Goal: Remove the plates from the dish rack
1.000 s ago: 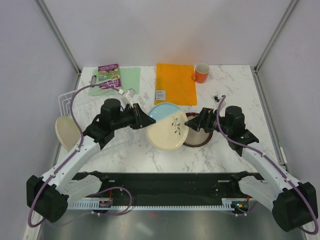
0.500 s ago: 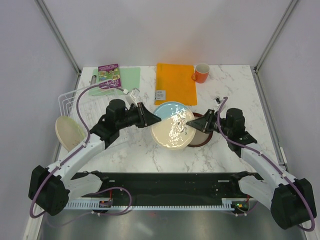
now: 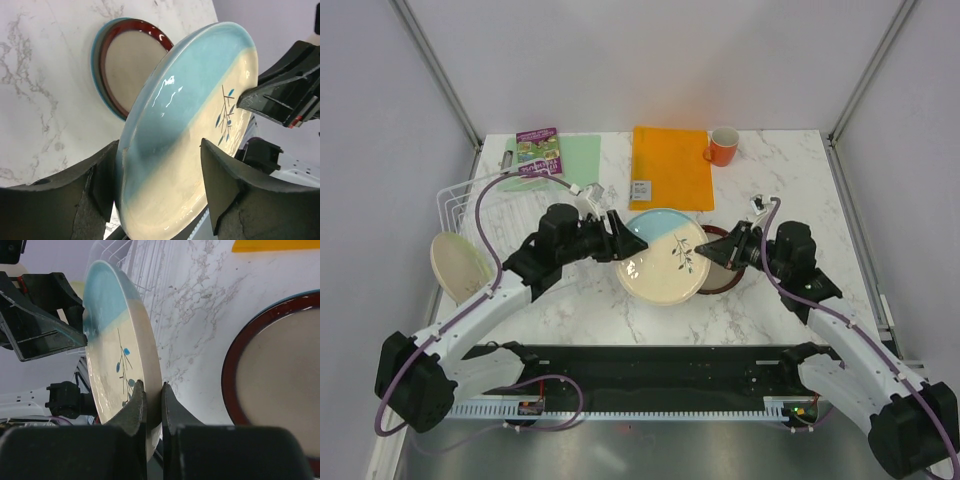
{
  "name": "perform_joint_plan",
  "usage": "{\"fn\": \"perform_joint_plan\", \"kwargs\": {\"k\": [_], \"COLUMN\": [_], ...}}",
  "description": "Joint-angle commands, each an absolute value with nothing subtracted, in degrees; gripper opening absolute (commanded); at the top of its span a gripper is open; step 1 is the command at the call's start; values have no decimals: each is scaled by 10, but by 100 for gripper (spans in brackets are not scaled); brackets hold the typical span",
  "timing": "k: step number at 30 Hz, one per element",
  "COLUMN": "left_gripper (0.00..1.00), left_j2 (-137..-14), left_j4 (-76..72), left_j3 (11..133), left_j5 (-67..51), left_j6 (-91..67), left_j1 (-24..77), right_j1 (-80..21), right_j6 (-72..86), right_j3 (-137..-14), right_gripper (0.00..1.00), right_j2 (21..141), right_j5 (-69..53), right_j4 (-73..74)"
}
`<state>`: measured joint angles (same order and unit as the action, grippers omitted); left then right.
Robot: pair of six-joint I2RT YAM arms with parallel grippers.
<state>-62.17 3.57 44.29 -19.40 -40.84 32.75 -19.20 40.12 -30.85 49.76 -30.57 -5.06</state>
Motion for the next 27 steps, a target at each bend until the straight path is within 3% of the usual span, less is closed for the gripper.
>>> {"fn": "perform_joint_plan", "kwargs": {"k": [1, 5, 11, 18, 27], "left_gripper": [71, 82, 85, 91, 93], "left_j2": [-615, -611, -578, -460, -419], "left_j4": [48, 72, 129, 243, 406], "left_j3": [480, 486, 490, 513, 589], "left_j5": [-149, -108, -11, 163, 378], "left_j6": [-352, -347, -334, -264, -196], "left_j1": [333, 332, 332, 332, 332], "right_j1": [-191, -187, -149, -25, -2], "right_j6": [371, 363, 338, 305, 314], "right_j3": [-352, -359, -388, -397, -375], "right_gripper": [0, 0, 0, 0, 0], "right_j2": [495, 499, 516, 563, 604], "right_j5": [-263, -237, -214, -269, -310], "right_j4": [-23, -4, 33, 41, 14]}}
